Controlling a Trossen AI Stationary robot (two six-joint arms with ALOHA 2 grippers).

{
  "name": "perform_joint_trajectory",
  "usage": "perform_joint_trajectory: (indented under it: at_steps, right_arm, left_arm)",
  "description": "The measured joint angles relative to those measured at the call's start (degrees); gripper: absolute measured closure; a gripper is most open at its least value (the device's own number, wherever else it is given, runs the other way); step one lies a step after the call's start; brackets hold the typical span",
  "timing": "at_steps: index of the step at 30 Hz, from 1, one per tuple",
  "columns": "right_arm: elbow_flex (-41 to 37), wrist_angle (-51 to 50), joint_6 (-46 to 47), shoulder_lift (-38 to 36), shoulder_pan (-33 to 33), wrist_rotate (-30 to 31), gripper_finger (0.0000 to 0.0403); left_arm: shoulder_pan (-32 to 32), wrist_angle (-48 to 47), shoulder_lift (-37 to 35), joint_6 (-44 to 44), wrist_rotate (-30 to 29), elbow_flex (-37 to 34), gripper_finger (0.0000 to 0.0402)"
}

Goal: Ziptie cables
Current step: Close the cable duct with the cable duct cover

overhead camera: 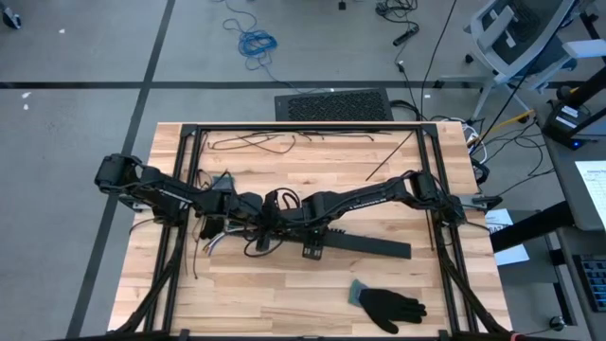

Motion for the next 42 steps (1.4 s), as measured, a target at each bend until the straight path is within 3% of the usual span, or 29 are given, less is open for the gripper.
perform_joint_trajectory:
  at_steps: [9,15,42]
  right_arm:
    - [4.22,-8.08,-4.52,-0.09,0.00,2.79,0.0186]
    - [4.15,-6.65,-8.34,-0.09,-0.13,2.78,0.0186]
    - [-0.04,0.27,-7.10,0.46,-1.82,-0.33,0.0186]
  left_arm:
    - [-0.11,0.07,0.00,-0.04,0.00,0.00,0.0401]
    - [-0.11,0.05,0.00,-0.10,0.00,0.00,0.0401]
    - [-0.11,-0.08,0.00,-0.19,-0.61,-0.02,0.0401]
